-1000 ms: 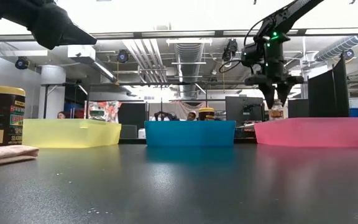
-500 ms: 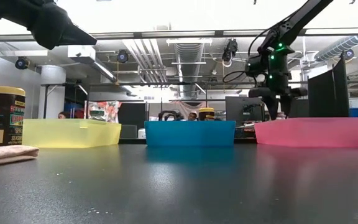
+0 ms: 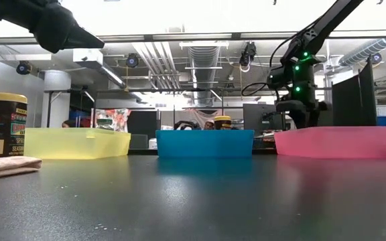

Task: Sort spices by type
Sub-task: Put the right brown seasoning bottle into the pink bin, then put the left yellow seasoning bottle into the blue bin

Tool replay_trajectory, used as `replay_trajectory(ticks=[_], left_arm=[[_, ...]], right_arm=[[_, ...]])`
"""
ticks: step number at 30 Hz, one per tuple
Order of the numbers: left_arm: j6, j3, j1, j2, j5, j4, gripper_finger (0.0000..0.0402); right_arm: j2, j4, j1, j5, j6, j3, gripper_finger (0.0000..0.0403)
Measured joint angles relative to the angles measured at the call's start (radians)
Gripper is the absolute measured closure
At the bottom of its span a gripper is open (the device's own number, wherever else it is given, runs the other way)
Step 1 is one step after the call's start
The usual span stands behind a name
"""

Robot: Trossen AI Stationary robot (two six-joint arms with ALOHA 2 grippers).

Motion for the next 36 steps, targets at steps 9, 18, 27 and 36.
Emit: replay_trajectory(ticks=[9, 18, 27, 36], left_arm=[[0.0, 0.0, 0.0, 0.0, 0.0, 0.0, 0.0134], [0.0, -0.005, 0.0, 0.0, -0.001, 0.0, 0.0134], [0.0, -0.005, 0.0, 0.0, -0.001, 0.0, 0.0134], [0.0, -0.005, 0.0, 0.0, -0.001, 0.0, 0.0134]], right_arm=[[0.0, 0.076, 0.0, 0.0, -0.001, -0.055, 0.0234], [0.0, 0.093, 0.0, 0.001, 0.014, -0.062, 0.0203], [-0.002, 0.08, 0.0, 0.002, 0.042, -0.051, 0.0155], [-0.041, -0.018, 0.002, 0.01, 0.107, 0.084, 0.0146]])
